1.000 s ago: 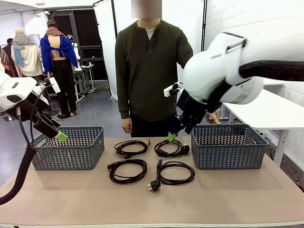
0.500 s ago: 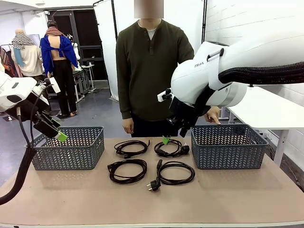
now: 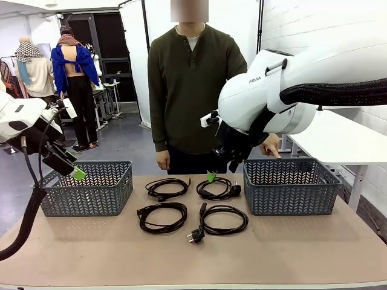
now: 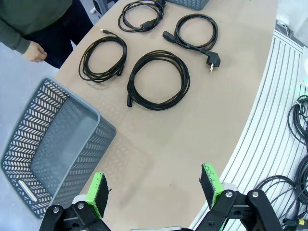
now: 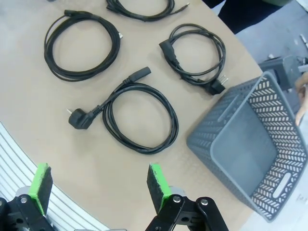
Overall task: Organize the cables according to human instructions.
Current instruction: Pick up a bundle of cables and place it in the basket indicated by the human.
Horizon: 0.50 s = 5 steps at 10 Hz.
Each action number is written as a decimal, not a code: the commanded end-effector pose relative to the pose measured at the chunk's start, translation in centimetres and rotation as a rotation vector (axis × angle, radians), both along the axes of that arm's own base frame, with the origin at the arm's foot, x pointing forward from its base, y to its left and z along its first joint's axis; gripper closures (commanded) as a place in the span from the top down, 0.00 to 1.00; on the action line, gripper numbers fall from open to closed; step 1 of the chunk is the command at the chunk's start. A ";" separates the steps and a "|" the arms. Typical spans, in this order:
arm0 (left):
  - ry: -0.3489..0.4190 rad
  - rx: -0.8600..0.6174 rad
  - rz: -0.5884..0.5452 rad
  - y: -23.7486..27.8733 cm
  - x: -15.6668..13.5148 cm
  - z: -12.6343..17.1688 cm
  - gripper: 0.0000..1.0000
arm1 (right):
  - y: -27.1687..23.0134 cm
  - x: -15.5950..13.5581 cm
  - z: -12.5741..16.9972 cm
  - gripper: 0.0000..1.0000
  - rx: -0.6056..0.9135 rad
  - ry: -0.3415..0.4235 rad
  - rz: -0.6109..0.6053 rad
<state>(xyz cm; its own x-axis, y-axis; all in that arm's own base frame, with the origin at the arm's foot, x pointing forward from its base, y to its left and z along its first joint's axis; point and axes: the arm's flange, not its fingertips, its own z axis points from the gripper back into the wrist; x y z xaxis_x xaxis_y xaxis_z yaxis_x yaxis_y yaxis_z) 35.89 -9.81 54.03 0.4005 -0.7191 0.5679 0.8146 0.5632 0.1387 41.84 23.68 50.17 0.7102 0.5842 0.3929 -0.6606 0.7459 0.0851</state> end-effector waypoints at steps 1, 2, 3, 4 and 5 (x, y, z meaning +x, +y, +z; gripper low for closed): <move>-0.014 -0.019 -0.006 0.2 0.1 -0.3 1.00 | 0.0 0.0 0.0 1.00 0.000 0.000 0.000; -0.014 -0.019 -0.006 0.2 0.1 -0.3 1.00 | 1.0 0.9 -0.8 1.00 -0.011 0.061 -0.063; -0.014 -0.019 -0.006 0.2 0.1 -0.3 1.00 | 1.9 1.6 -1.6 1.00 -0.017 0.107 -0.126; -0.014 -0.019 -0.006 0.2 0.1 -0.3 1.00 | 2.7 2.5 -2.4 1.00 -0.022 0.133 -0.195; -0.014 -0.019 -0.006 0.2 0.1 -0.3 1.00 | 3.5 3.3 -3.0 1.00 -0.024 0.146 -0.246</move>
<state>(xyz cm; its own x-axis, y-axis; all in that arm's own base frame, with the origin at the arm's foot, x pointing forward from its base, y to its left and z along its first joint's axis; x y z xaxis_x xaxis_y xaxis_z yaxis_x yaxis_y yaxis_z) 35.88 -9.82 54.04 0.4004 -0.7194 0.5676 0.8146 0.5631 0.1391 43.73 25.56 46.90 0.8404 0.4546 0.2950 -0.5109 0.8462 0.1513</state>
